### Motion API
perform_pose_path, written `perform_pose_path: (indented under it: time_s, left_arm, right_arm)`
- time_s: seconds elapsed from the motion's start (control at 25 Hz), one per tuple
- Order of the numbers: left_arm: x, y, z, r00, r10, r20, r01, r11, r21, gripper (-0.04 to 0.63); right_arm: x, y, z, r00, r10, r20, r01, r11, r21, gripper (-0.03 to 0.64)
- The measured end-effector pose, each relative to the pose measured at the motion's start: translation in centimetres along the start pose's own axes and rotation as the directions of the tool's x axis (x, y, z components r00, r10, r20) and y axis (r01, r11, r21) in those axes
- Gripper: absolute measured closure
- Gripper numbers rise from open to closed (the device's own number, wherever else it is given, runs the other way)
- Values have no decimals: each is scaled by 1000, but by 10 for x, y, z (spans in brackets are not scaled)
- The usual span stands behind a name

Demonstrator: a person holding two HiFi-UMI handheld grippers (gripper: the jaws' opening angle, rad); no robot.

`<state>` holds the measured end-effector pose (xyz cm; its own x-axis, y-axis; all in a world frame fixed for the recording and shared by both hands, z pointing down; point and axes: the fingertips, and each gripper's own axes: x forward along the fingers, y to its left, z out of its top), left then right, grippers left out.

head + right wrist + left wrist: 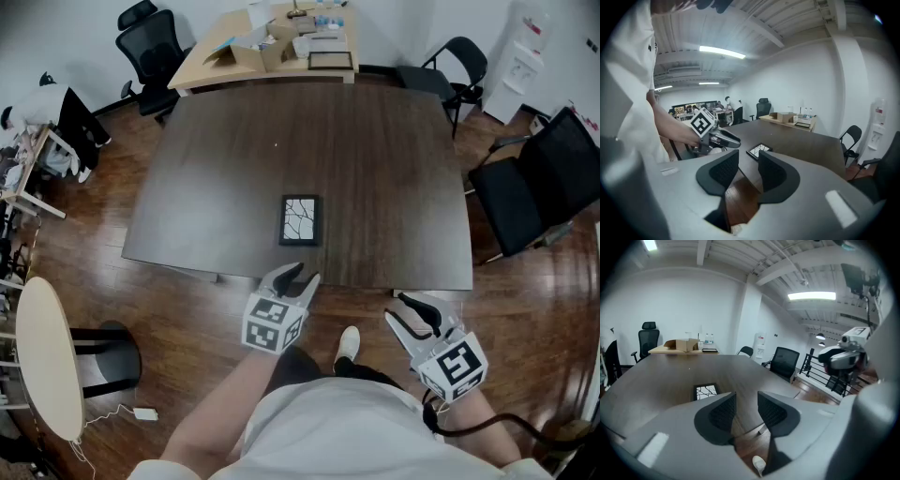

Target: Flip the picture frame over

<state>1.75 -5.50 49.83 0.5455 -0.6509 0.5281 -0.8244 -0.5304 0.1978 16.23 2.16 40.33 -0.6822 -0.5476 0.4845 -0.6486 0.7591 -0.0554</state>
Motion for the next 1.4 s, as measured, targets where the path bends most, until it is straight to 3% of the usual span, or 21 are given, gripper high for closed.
perform_pose_path:
  time_s: [0.2,0.4,0.6,0.92,1.16,1.4]
  left_arm:
    - [94,45,-1,991,88,-101,-84,995,48,453]
    - [149,80,-28,965,187,-184,-194,981,-22,453]
    - [168,89,-42,949,225,-222,-250,964,-93,456]
    - [168,86,-45,919,317,-233,-344,935,-86,518]
    - [167,84,-44,929,285,-236,-323,935,-145,532]
    - [152,72,-23,972,173,-162,-205,956,-212,534]
  right_arm:
    - [6,-31,-1,999,-42,-25,43,998,37,482]
    - [2,-42,-6,993,-83,-82,90,992,86,482]
    - [1,-52,-6,987,-107,-121,120,987,104,482]
    - [5,-57,-7,984,-76,-159,94,990,109,486]
    - [13,-60,-9,984,-58,-166,76,992,103,488]
    - [20,-63,-6,987,-47,-153,63,993,100,489]
